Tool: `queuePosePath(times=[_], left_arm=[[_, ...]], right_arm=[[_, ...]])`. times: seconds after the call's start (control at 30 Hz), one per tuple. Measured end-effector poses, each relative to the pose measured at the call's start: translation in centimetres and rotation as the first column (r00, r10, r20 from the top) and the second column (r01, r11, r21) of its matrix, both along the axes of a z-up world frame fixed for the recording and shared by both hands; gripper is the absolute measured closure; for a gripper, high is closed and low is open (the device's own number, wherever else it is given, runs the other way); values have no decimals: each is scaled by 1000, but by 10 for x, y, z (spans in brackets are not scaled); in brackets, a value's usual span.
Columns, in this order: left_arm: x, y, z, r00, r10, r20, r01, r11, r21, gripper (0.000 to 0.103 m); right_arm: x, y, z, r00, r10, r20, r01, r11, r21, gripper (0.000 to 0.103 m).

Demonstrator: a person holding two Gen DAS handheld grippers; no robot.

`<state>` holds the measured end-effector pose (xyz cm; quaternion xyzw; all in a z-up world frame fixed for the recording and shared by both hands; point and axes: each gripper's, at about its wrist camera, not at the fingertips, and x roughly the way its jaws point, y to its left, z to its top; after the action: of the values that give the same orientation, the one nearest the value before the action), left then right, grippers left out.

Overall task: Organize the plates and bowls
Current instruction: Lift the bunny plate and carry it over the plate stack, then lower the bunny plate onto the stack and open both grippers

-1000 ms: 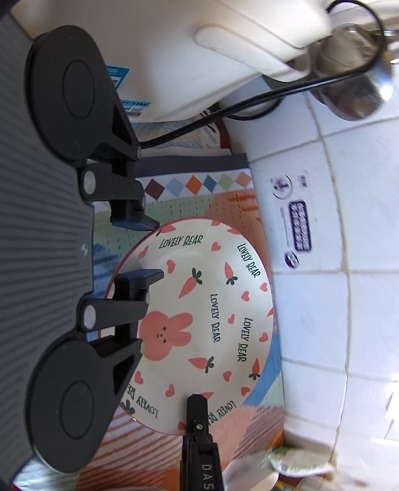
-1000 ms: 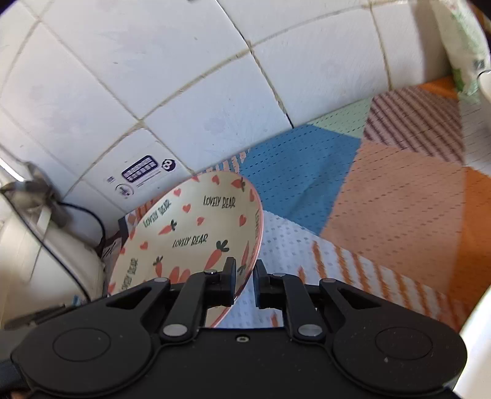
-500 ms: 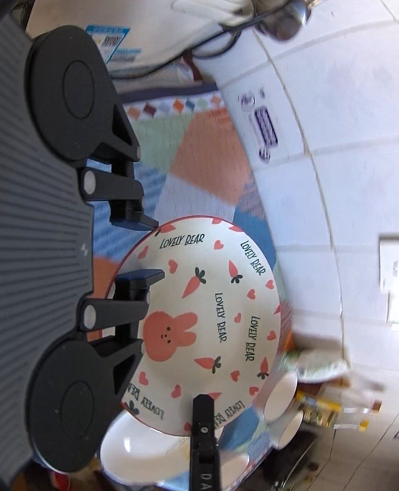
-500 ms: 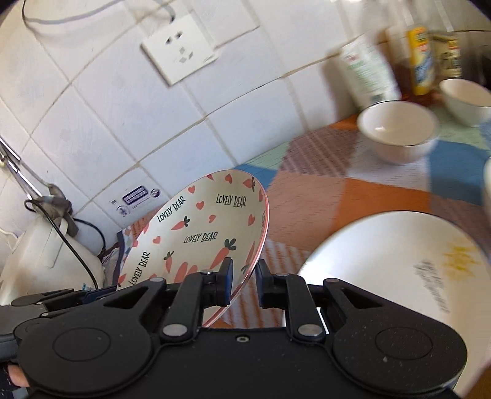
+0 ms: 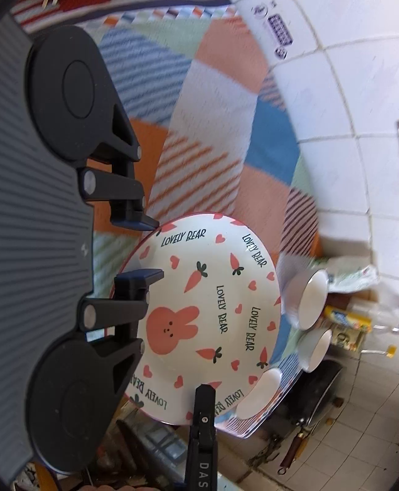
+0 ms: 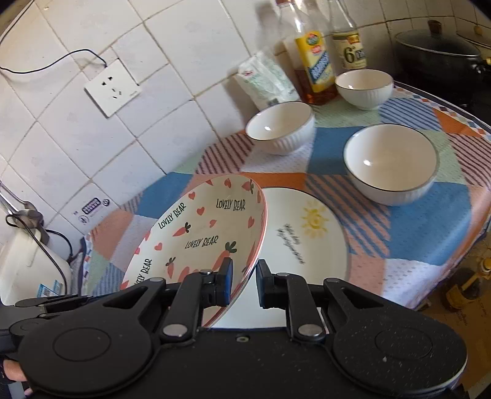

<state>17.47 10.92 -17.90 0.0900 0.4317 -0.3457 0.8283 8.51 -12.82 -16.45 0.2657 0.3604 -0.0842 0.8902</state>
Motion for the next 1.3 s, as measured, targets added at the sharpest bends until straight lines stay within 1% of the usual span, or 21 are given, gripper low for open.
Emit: queuePosePath(times=[0.1, 0.2, 0.33, 0.43, 0.5, 0.53, 0.6, 0.7, 0.8, 0.87, 1.0, 1.1, 1.13, 1.2, 1.23, 1.3], left_arm=[[-4, -14, -6, 1000, -8, -10, 8, 1000, 18, 79], [-7, -26, -7, 1000, -14, -10, 15, 998, 55, 79], [-3, -41, -5, 998, -10, -58, 17, 993, 113, 79], [-2, -53, -7, 998, -5, -70, 16, 987, 159, 79], [-3, -59, -7, 998, 2, -67, 10, 983, 181, 79], [-2, -62, -8, 998, 2, -68, 11, 981, 195, 79], [0, -66, -10, 996, 24, -90, -4, 976, 219, 79], [7, -66, -12, 988, 70, -136, -37, 973, 229, 79], [8, -72, -14, 988, 84, -131, -47, 964, 261, 79], [7, -76, -14, 987, 98, -125, -60, 958, 280, 78], [7, -80, -15, 981, 139, -135, -94, 952, 291, 78], [3, -82, -16, 979, 151, -134, -104, 947, 305, 77], [2, -84, -15, 979, 153, -133, -105, 945, 309, 77], [-1, -85, -14, 979, 156, -130, -110, 945, 308, 76], [-3, -87, -13, 979, 161, -127, -114, 942, 316, 76], [-6, -88, -11, 978, 173, -120, -127, 938, 323, 76]], right_arm=[[-7, -13, -8, 1000, -9, -18, 9, 1000, 13, 83], [-11, -23, -15, 1000, -7, -29, 8, 1000, 30, 83], [-9, -36, -22, 998, 8, -70, -4, 998, 55, 83], [-5, -43, -26, 994, 17, -109, -11, 998, 54, 83], [-2, -42, -26, 991, 36, -130, -34, 999, 19, 83], [1, -38, -26, 987, 55, -154, -58, 998, -15, 82], [7, -32, -22, 977, 87, -193, -104, 992, -77, 81], [13, -24, -18, 965, 130, -228, -165, 976, -140, 78], [17, -19, -18, 952, 156, -262, -205, 964, -172, 72], [18, -17, -19, 948, 168, -270, -223, 956, -191, 69], [19, -14, -19, 938, 203, -281, -267, 939, -214, 64], [20, -9, -18, 923, 233, -306, -319, 908, -272, 62], [20, -7, -18, 918, 236, -319, -333, 896, -294, 60], [20, -10, -20, 911, 219, -349, -333, 890, -311, 58], [17, -13, -20, 915, 221, -338, -330, 891, -310, 58], [11, -20, -14, 925, 249, -288, -334, 894, -300, 58]])
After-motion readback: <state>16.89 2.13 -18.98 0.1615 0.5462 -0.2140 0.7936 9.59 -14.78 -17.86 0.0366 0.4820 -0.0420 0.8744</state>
